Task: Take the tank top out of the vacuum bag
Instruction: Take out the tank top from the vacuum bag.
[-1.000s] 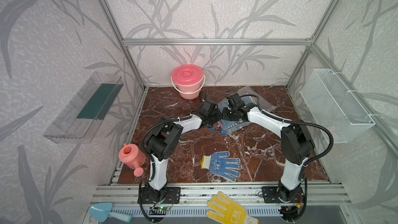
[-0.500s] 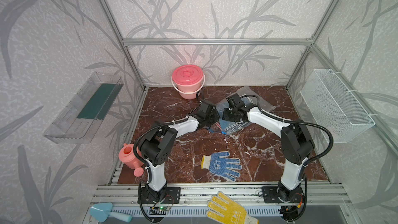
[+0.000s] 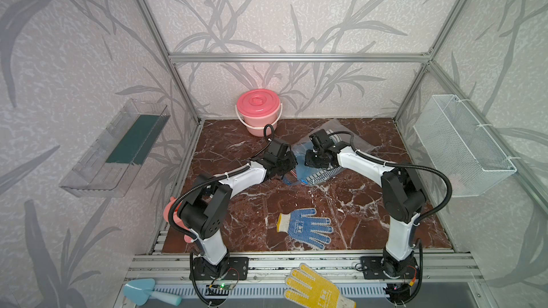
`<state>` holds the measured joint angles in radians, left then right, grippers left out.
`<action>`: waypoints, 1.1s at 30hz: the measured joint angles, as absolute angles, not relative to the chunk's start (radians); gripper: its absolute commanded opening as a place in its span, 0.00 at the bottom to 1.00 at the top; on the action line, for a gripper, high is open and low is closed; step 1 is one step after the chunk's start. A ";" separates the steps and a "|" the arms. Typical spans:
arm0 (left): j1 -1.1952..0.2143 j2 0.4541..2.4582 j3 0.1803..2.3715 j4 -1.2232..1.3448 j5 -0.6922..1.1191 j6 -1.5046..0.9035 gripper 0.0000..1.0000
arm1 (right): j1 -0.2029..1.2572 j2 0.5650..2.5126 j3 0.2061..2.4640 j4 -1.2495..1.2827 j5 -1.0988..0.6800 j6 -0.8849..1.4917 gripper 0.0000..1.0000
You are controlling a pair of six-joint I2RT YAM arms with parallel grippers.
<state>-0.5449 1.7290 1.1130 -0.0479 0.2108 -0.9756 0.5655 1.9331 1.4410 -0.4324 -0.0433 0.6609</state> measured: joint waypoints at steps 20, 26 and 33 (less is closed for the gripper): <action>-0.541 1.628 1.140 -0.200 0.205 -0.923 0.00 | 0.570 1.947 1.452 -0.435 -0.009 0.657 0.00; -0.531 1.626 1.145 -0.221 0.194 -0.906 0.00 | 0.570 1.947 1.452 -0.429 -0.009 0.656 0.00; -0.509 1.653 1.203 -0.247 0.208 -0.889 0.00 | 0.570 1.957 1.464 -0.413 -0.023 0.630 0.00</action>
